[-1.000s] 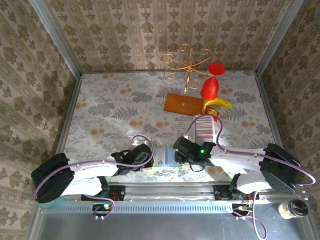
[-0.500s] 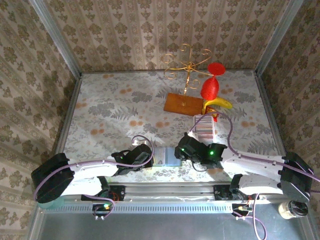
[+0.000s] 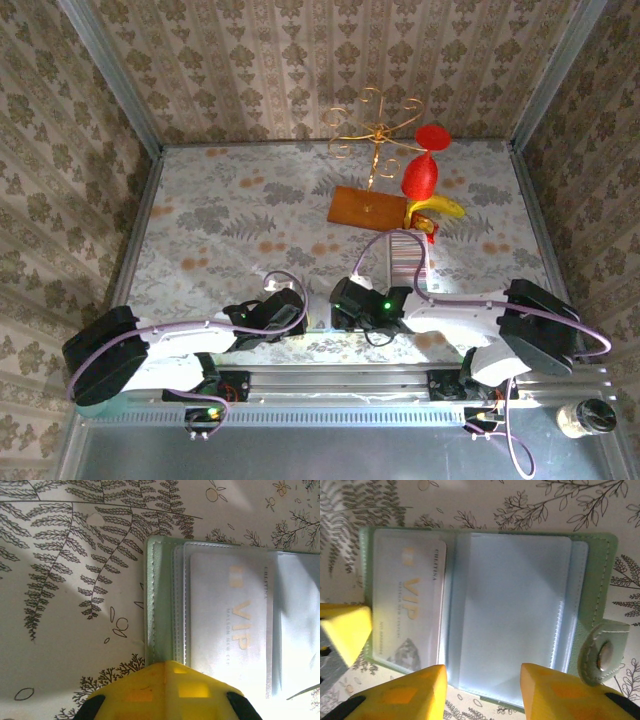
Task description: Put the credit cards into the card holder
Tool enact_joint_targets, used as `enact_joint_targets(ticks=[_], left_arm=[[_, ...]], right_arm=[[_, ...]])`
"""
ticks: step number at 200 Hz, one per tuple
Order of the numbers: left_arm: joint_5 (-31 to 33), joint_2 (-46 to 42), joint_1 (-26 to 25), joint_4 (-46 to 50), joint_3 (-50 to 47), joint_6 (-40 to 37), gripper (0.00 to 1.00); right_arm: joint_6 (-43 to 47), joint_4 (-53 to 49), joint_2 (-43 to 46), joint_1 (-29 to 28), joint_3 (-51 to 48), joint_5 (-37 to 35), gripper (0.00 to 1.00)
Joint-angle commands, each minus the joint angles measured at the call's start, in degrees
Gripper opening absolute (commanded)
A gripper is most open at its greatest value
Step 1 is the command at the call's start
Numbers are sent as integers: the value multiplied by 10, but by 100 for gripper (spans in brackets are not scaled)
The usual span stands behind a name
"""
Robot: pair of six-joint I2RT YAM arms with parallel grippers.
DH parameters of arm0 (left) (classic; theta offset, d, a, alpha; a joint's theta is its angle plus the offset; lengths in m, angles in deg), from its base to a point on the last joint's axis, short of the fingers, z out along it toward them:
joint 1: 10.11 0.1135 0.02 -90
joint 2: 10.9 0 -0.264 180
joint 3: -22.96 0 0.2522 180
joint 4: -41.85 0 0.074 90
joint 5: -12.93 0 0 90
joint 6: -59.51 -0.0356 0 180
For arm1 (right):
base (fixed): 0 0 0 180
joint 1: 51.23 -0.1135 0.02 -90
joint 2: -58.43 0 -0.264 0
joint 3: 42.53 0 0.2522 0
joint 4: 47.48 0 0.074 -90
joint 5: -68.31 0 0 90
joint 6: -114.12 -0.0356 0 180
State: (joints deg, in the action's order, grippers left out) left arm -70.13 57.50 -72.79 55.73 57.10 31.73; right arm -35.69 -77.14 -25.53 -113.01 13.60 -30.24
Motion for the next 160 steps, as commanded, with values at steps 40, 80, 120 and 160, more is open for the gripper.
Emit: enact_joint_targets(ticks=[40, 80, 120, 160], left_arm=[[6, 0, -10, 15, -12, 12, 2], [8, -2, -10, 15, -14, 13, 2], [9, -2, -12, 13, -15, 15, 2], [11, -6, -13, 14, -16, 15, 2]], right_arm=[[-11, -22, -31, -2, 19, 3, 44], [-14, -33, -37, -3, 17, -9, 44], [-24, -1, -54, -3, 12, 6, 44], [-51, 74, -58, -3, -2, 22, 44]])
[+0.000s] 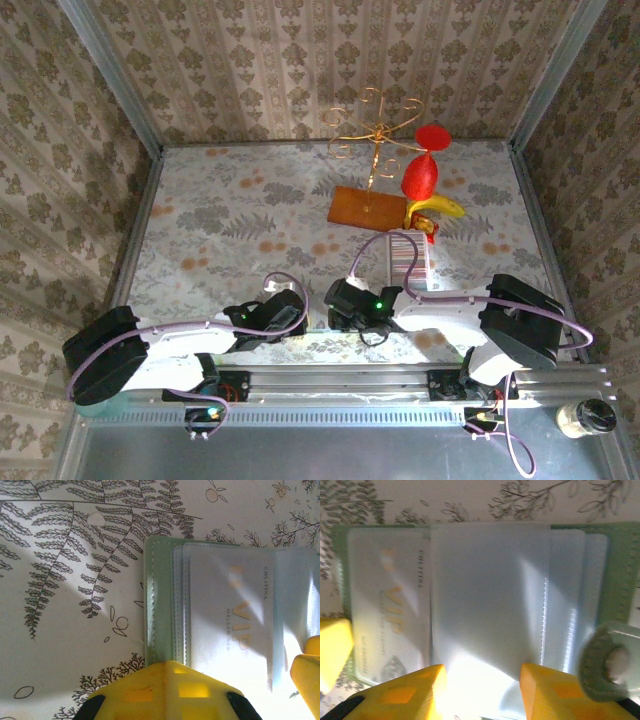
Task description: Put the credit cards into the card holder
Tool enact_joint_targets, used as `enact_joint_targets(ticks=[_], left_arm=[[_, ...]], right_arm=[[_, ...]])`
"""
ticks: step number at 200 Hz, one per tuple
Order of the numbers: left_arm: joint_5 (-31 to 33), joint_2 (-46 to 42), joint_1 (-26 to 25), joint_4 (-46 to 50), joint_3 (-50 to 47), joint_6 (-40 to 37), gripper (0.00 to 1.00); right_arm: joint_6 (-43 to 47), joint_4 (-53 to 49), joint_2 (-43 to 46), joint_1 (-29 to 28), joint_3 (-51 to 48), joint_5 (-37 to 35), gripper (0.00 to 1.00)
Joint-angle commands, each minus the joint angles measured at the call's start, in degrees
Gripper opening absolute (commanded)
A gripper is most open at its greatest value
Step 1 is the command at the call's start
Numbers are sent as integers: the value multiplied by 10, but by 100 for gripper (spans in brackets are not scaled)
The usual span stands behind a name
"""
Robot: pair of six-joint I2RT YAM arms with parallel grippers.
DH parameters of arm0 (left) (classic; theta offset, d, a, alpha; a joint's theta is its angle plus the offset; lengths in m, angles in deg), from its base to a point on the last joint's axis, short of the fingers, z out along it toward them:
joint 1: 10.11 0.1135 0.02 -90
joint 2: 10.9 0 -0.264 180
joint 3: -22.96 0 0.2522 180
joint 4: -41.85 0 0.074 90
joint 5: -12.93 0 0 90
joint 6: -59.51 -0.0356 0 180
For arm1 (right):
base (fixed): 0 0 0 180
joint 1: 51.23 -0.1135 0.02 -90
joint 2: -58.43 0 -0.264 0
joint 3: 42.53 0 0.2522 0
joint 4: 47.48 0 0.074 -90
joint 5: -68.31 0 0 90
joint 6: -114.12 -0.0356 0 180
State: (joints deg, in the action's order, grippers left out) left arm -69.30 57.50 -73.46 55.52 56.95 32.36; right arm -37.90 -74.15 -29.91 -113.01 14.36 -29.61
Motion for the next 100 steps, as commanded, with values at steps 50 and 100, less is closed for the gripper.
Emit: enact_joint_targets(ticks=[50, 100], left_arm=[[6, -13, -7, 17, -17, 10, 2], [8, -29, -8, -4, -33, 14, 2]], right_arm=[[-58, 121, -3, -3, -36, 22, 44], [-74, 170, -3, -3, -45, 34, 43]])
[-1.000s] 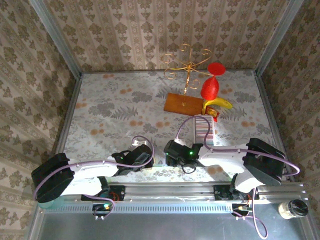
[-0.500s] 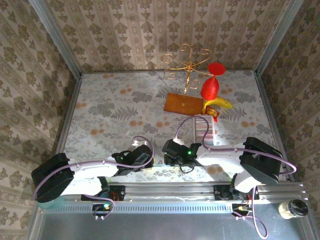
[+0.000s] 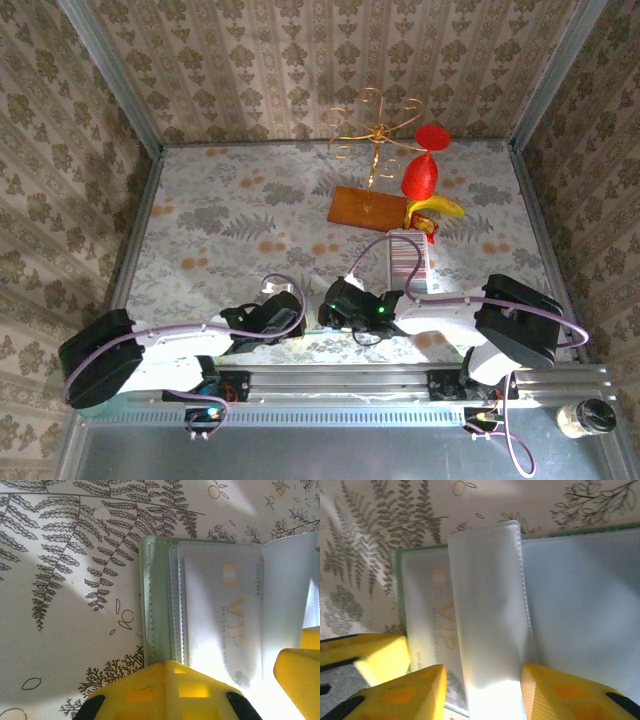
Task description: Put the credit cards into the card holder
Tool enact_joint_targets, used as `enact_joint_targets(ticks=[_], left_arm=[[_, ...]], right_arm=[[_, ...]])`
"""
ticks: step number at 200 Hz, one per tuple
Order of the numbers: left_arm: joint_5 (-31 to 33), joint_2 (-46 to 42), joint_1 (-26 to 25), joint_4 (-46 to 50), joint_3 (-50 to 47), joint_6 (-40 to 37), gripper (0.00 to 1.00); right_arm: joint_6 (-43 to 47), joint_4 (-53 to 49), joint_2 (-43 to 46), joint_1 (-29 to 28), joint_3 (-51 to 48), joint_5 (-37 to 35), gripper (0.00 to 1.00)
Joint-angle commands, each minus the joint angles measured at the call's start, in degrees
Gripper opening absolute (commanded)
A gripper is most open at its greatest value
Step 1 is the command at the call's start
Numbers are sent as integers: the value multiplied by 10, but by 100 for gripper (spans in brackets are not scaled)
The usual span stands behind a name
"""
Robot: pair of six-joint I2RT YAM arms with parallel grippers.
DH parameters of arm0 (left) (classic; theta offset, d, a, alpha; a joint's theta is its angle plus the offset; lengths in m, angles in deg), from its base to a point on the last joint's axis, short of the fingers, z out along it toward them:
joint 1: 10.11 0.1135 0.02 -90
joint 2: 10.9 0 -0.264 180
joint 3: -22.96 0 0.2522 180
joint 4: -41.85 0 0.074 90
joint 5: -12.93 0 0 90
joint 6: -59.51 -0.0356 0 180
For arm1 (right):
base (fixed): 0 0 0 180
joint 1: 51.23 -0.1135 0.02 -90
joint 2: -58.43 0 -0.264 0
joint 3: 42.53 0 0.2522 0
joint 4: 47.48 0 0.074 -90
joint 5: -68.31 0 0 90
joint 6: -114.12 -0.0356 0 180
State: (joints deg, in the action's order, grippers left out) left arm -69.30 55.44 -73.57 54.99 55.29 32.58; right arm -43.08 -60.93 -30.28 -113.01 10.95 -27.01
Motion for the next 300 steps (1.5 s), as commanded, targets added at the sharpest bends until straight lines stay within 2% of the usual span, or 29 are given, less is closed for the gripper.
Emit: enact_joint_targets(ticks=[1, 56, 72, 115, 136, 176, 236, 265, 300], left_arm=[[8, -9, -6, 1, -17, 12, 2], [16, -31, -8, -14, -33, 15, 0], [25, -65, -7, -27, -53, 17, 0], [53, -200, -5, 29, -92, 30, 6], [70, -257, -5, 88, -92, 31, 7], [83, -330, -5, 137, -108, 47, 9], [96, -366, -5, 184, -107, 55, 14], [113, -366, -5, 217, -90, 60, 16], [134, -365, -4, 237, -66, 56, 19]], right_arm=[[-23, 39, 1, -3, -11, 8, 43], [-30, 86, 3, -3, -17, 24, 43], [-34, 96, 1, -4, -19, 26, 43], [-33, 103, -4, -6, -19, 28, 43], [-31, 109, -10, -8, -12, 34, 43], [-21, 128, -25, -16, 11, 45, 43], [16, 161, -28, -31, 61, 65, 44], [36, 152, 1, -31, 75, 69, 45], [126, 61, 81, -30, 88, 38, 49]])
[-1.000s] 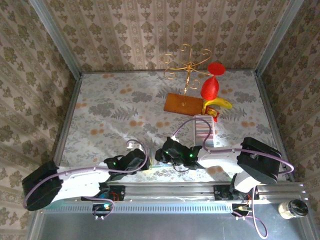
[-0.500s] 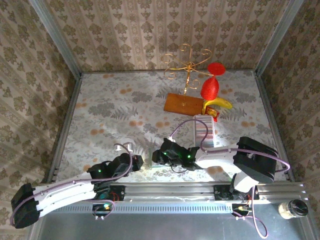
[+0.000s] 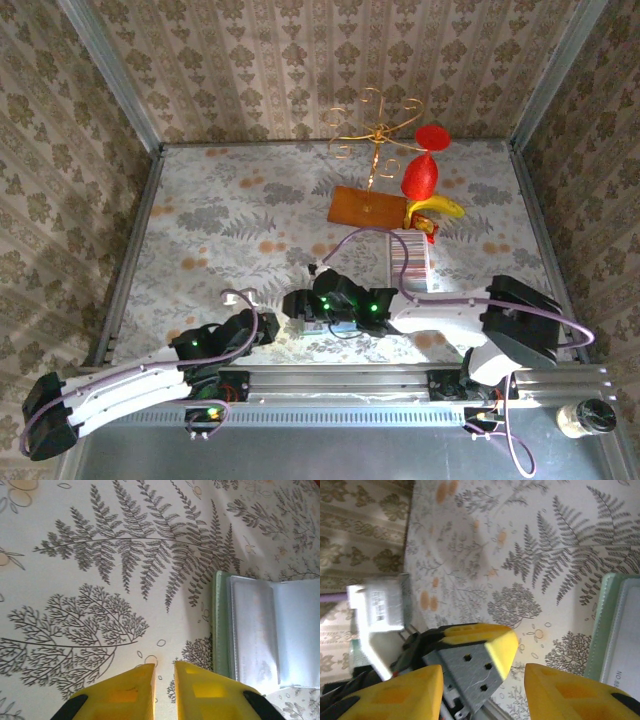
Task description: Put the credit cards into the card holder
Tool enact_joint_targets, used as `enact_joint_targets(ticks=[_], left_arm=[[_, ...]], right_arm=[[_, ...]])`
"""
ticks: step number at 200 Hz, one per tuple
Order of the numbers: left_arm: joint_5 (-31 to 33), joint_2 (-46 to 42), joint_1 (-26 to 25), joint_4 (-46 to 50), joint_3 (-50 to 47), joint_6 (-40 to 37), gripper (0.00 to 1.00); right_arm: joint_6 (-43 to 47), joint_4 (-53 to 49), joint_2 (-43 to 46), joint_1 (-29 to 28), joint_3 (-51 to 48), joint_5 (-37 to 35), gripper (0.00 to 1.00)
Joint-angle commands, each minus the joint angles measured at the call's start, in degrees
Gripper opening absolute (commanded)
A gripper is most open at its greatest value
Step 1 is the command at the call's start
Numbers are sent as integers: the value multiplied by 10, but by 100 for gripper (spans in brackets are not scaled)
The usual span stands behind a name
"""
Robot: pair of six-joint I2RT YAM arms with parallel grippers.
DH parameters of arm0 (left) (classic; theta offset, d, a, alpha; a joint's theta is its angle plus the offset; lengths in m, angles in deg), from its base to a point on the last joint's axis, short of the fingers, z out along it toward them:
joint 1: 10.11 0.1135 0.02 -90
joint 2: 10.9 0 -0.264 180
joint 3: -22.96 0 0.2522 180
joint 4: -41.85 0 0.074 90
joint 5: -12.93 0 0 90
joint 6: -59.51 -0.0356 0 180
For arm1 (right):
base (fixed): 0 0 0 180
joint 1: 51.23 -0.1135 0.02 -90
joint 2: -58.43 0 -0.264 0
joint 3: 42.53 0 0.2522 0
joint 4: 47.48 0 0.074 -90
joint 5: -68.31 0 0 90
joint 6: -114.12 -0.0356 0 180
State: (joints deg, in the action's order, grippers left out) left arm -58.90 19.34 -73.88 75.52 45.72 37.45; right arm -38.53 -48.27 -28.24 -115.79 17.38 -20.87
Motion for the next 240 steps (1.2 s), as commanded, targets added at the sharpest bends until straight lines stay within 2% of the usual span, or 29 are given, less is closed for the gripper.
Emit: enact_joint_targets(ticks=[1, 15, 26, 35, 59, 87, 112, 146, 240], left_arm=[[30, -4, -1, 32, 31, 7, 19], [33, 0, 0, 31, 35, 9, 19], [30, 4, -1, 24, 37, 7, 19], [26, 10, 0, 11, 36, 3, 19], [9, 47, 0, -26, 44, -15, 21], [-5, 100, 0, -63, 55, -26, 23], [-17, 133, 0, -90, 57, -28, 25], [-25, 146, 0, -108, 54, -31, 26], [-44, 177, -1, -135, 53, -34, 25]], right_arm=[[85, -70, 63, -2, 25, -25, 50], [125, -143, 108, -1, 26, -75, 51], [98, -218, 135, 2, 16, -138, 52], [80, -250, 148, 9, 1, -153, 52], [45, -275, 150, 11, -29, -136, 51], [21, -276, 109, 12, -41, -100, 52], [16, -284, 77, 12, -40, -98, 53], [16, -292, 50, 12, -41, -116, 56], [13, -302, -10, 13, -27, -109, 58]])
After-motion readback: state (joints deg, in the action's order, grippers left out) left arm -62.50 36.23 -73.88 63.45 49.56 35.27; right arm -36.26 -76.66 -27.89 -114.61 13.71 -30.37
